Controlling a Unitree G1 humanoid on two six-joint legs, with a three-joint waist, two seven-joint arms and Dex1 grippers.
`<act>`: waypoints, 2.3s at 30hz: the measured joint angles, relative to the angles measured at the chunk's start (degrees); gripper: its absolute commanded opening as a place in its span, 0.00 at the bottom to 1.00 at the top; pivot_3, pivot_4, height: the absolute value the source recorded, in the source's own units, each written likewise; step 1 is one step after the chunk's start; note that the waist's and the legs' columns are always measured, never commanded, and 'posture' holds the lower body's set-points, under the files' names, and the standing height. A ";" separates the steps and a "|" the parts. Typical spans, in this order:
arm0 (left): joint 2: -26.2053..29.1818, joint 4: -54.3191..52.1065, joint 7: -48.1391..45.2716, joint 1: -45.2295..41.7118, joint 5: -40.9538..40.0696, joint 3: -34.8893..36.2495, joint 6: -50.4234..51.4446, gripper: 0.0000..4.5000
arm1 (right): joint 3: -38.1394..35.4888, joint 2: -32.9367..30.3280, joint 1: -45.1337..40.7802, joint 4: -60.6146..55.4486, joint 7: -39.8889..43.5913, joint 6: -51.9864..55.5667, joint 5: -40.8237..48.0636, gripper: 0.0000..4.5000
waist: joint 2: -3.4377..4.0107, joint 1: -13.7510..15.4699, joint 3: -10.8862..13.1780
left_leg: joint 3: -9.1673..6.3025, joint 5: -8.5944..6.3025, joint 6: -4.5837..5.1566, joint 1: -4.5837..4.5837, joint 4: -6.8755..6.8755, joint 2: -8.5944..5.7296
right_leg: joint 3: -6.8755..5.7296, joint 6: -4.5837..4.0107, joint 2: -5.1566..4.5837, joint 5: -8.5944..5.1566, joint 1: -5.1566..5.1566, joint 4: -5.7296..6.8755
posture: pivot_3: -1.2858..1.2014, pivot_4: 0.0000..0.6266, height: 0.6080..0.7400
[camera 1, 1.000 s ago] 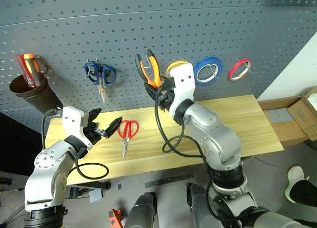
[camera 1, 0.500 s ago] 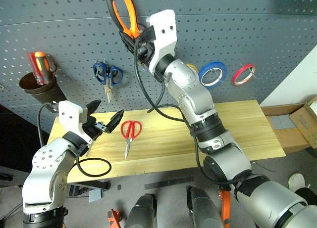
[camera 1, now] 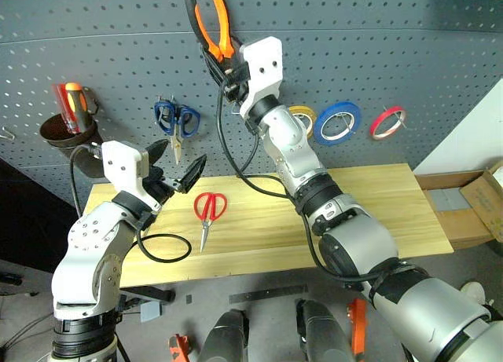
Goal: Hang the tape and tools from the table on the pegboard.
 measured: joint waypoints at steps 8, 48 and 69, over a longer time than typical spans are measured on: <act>0.40 1.07 -0.51 -1.22 0.02 -0.18 0.00 1.00 | -1.29 0.08 -2.93 7.01 -0.11 -4.96 -0.28 0.42 | 0.04 0.35 0.02 | 0.04 -0.01 -0.09 0.01 0.00 0.60 | -0.05 -0.13 0.23 0.04 0.01 -0.02 | 0.62 0.32 1.00; 4.05 -1.66 0.61 -0.49 0.52 0.43 2.24 1.00 | -1.84 -2.39 -7.07 18.36 -12.45 -6.71 -14.49 0.42 | 0.45 3.21 0.64 | -0.20 0.04 -0.22 0.04 -0.14 0.60 | -0.23 -0.42 0.36 -0.04 0.04 0.03 | 0.67 0.40 1.00; 3.24 -1.06 1.34 -1.63 3.23 -1.41 0.78 1.00 | 0.21 -4.24 -1.21 19.57 -16.98 -2.16 -20.02 0.42 | 0.45 3.24 0.64 | -0.26 0.13 -0.37 0.05 -0.19 0.60 | -0.30 -0.52 0.43 0.00 0.07 0.03 | 0.63 0.39 1.00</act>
